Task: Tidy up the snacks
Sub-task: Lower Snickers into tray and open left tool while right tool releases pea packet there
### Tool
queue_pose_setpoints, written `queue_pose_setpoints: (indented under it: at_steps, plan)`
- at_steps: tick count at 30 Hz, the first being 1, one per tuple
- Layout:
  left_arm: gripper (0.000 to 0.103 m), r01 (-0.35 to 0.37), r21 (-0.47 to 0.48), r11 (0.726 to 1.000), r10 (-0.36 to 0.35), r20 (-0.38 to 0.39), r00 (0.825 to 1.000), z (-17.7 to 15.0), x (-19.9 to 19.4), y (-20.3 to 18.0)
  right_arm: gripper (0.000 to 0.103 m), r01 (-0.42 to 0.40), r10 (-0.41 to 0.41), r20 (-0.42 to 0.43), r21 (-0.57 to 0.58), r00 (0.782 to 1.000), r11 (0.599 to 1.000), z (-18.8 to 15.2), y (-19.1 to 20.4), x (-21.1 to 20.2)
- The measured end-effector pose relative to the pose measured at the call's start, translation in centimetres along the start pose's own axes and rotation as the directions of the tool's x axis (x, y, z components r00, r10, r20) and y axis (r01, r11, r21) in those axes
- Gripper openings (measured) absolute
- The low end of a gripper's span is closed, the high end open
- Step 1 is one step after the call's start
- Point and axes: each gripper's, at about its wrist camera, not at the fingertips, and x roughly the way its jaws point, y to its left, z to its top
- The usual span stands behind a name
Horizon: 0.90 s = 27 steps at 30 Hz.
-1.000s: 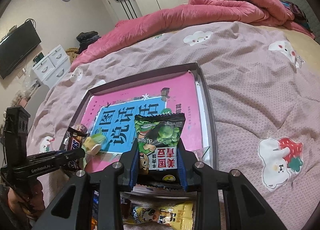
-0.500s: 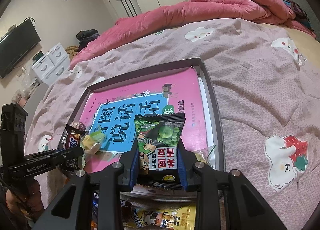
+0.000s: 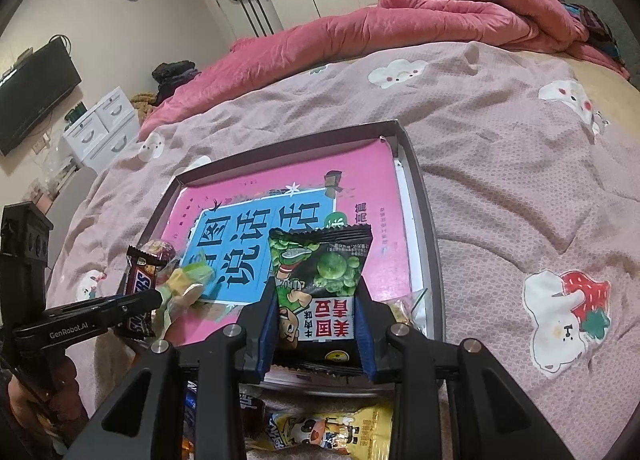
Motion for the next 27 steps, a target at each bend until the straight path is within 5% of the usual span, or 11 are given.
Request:
queue_pose_setpoints:
  at_steps: [27]
  plan:
    - [0.022,0.01,-0.023,1.0,-0.01,0.018,1.0,0.1,-1.3,0.5,0.04,0.031,-0.031,0.049,0.011,0.998,0.999,0.2,-0.4,-1.9]
